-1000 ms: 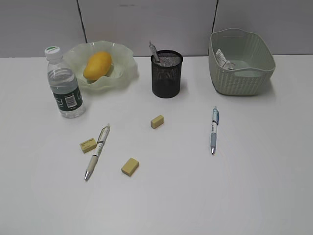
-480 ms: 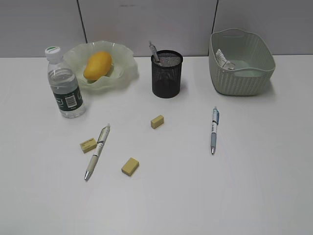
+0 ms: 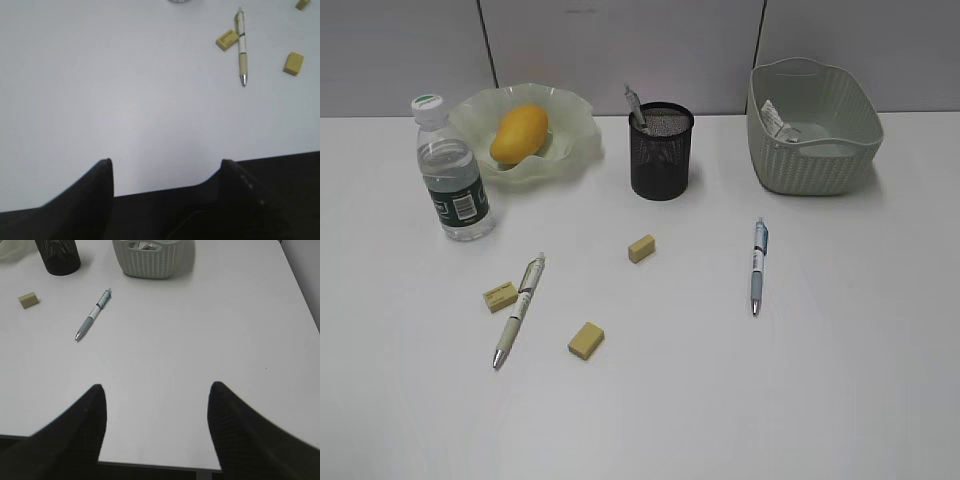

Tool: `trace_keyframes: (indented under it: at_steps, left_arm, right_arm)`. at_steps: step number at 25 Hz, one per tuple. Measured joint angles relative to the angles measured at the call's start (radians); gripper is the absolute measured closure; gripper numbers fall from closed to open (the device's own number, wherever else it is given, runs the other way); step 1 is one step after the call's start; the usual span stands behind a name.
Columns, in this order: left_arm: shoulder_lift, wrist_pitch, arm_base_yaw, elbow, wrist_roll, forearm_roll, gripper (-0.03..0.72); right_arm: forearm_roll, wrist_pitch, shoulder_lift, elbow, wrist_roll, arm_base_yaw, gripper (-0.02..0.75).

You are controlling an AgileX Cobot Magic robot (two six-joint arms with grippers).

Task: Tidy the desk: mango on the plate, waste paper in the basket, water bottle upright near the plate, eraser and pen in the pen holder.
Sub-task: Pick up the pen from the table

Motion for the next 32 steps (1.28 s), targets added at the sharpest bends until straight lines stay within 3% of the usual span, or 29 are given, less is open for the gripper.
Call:
trace_keyframes:
  at_steps: [18, 21, 27, 32]
  left_arm:
    - [0.693, 0.014, -0.006, -0.229, 0.000, -0.126, 0.186]
    - [0.803, 0.014, -0.069, -0.269, -0.001, -0.123, 0.186]
    - [1.042, 0.006, -0.274, -0.389, -0.063, -0.127, 0.186]
    - [1.258, -0.030, -0.375, -0.532, -0.115, -0.127, 0.188]
  right_arm:
    - [0.001, -0.001, 0.000, 0.000, 0.000, 0.000, 0.232]
    - [0.001, -0.001, 0.000, 0.000, -0.001, 0.000, 0.232]
    - [0.001, -0.002, 0.000, 0.000, -0.001, 0.000, 0.232]
    - [0.001, -0.002, 0.000, 0.000, -0.001, 0.000, 0.232]
